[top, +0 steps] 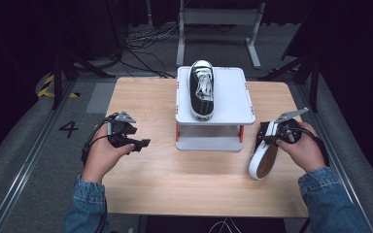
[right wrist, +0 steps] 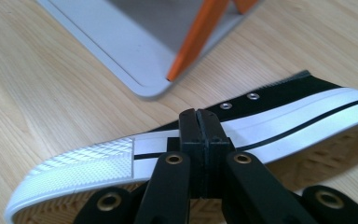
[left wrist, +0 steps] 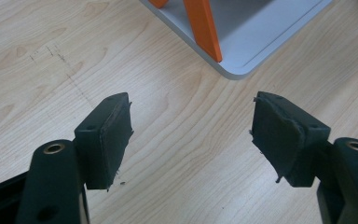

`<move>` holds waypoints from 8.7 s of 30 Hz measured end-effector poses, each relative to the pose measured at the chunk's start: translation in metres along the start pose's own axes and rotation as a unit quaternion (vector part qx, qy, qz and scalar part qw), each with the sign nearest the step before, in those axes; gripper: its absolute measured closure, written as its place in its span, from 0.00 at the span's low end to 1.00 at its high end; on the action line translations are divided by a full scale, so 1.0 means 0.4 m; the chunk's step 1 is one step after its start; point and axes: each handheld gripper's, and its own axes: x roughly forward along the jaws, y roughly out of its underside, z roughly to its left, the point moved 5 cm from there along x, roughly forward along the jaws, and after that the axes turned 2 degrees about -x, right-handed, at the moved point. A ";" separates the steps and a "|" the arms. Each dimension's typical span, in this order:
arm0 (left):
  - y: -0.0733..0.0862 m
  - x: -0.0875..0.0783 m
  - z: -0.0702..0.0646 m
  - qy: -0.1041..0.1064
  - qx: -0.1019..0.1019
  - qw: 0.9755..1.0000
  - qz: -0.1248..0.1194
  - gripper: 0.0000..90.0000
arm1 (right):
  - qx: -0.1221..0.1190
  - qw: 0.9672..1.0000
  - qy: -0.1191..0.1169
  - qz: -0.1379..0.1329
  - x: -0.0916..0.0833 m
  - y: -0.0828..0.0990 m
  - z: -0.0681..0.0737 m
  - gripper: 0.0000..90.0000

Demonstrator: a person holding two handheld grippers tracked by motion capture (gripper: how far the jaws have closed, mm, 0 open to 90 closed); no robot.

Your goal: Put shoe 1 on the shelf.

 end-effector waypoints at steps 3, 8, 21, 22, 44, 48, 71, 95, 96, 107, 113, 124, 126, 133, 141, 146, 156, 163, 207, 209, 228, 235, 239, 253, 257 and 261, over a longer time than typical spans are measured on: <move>0.001 0.002 -0.001 0.001 0.001 1.000 0.001 0.33 | 0.024 1.000 0.002 -0.001 -0.034 0.031 -0.020 1.00; 0.002 0.001 -0.001 0.001 0.001 1.000 0.002 0.33 | 0.055 0.998 0.006 0.000 -0.074 0.082 -0.044 1.00; -0.003 0.005 -0.013 0.009 0.006 1.000 0.002 0.32 | 0.107 0.989 0.061 0.082 -0.115 0.259 -0.094 1.00; -0.004 0.006 -0.015 0.011 0.008 1.000 0.001 0.32 | 0.111 0.989 0.060 0.080 -0.115 0.268 -0.097 1.00; 0.009 0.027 -0.008 0.014 0.003 1.000 0.018 0.32 | 0.180 0.974 0.136 0.003 -0.048 0.114 -0.196 0.66; 0.012 0.030 -0.002 0.012 0.001 1.000 0.020 0.32 | 0.208 0.967 0.142 0.024 -0.018 0.114 -0.218 0.70; 0.014 0.043 -0.009 0.018 -0.001 1.000 0.025 0.32 | 0.135 0.988 0.068 -0.023 -0.057 0.007 -0.068 0.97; 0.019 0.043 -0.005 0.021 -0.005 0.999 0.026 0.32 | -0.045 0.994 -0.082 0.052 0.053 -0.051 0.267 0.91; 0.020 0.043 -0.004 0.020 -0.005 0.999 0.027 0.32 | -0.037 0.995 -0.086 0.039 0.045 -0.054 0.266 0.88; 0.019 0.053 -0.008 0.022 -0.004 0.999 0.031 0.32 | 0.003 0.998 -0.038 0.058 -0.080 0.049 0.194 0.82; 0.019 0.059 -0.014 0.025 -0.002 0.999 0.037 0.32 | 0.021 0.994 -0.022 0.106 -0.091 0.133 0.180 0.81; 0.023 0.065 -0.011 0.028 -0.002 0.999 0.042 0.32 | 0.024 0.990 -0.019 0.135 -0.069 0.165 0.175 1.00; 0.025 0.064 -0.010 0.027 -0.004 0.999 0.042 0.32 | 0.031 0.990 -0.015 0.139 -0.073 0.159 0.173 1.00; 0.026 0.063 -0.007 0.026 -0.005 0.999 0.039 0.32 | 0.064 0.990 -0.015 0.127 -0.083 0.144 0.170 1.00; 0.027 0.068 -0.009 0.027 -0.006 0.999 0.039 0.32 | 0.058 0.989 -0.001 0.138 -0.063 0.159 0.176 0.81; 0.027 0.068 -0.009 0.028 -0.005 0.999 0.042 0.32 | 0.054 0.987 0.014 0.153 -0.053 0.159 0.181 0.88; 0.030 0.067 -0.004 0.030 -0.008 0.999 0.043 0.32 | 0.042 0.985 0.017 0.164 -0.071 0.133 0.154 0.99; 0.033 0.070 0.001 0.027 -0.011 0.999 0.040 0.32 | 0.041 0.983 0.076 0.160 -0.048 0.066 0.009 0.98; 0.037 0.079 -0.002 0.032 -0.010 0.998 0.049 0.32 | -0.019 0.986 -0.082 0.141 -0.084 0.061 0.255 0.95; 0.036 0.080 -0.006 0.035 -0.009 0.998 0.050 0.32 | -0.010 0.985 -0.092 0.146 -0.094 0.088 0.254 0.94; 0.019 0.098 0.000 0.040 -0.006 0.998 0.050 0.32 | 0.012 0.999 0.007 0.036 -0.093 0.120 0.124 0.44; 0.008 0.119 -0.010 0.050 0.003 0.997 0.058 0.32 | 0.014 0.999 0.009 0.040 -0.054 0.120 0.099 0.50; 0.013 0.114 -0.004 0.048 -0.001 0.997 0.056 0.32 | -0.003 0.999 0.018 0.041 -0.057 0.118 0.095 0.52; 0.034 0.093 0.004 0.042 -0.012 0.998 0.053 0.32 | 0.008 0.997 0.036 0.071 -0.019 0.138 0.049 0.65; 0.039 0.094 0.010 0.041 -0.015 0.998 0.054 0.32 | 0.036 0.997 0.026 0.069 -0.032 0.131 0.044 0.81; 0.038 0.096 0.010 0.041 -0.016 0.998 0.054 0.31 | 0.034 0.995 0.039 0.080 -0.046 0.120 0.037 0.85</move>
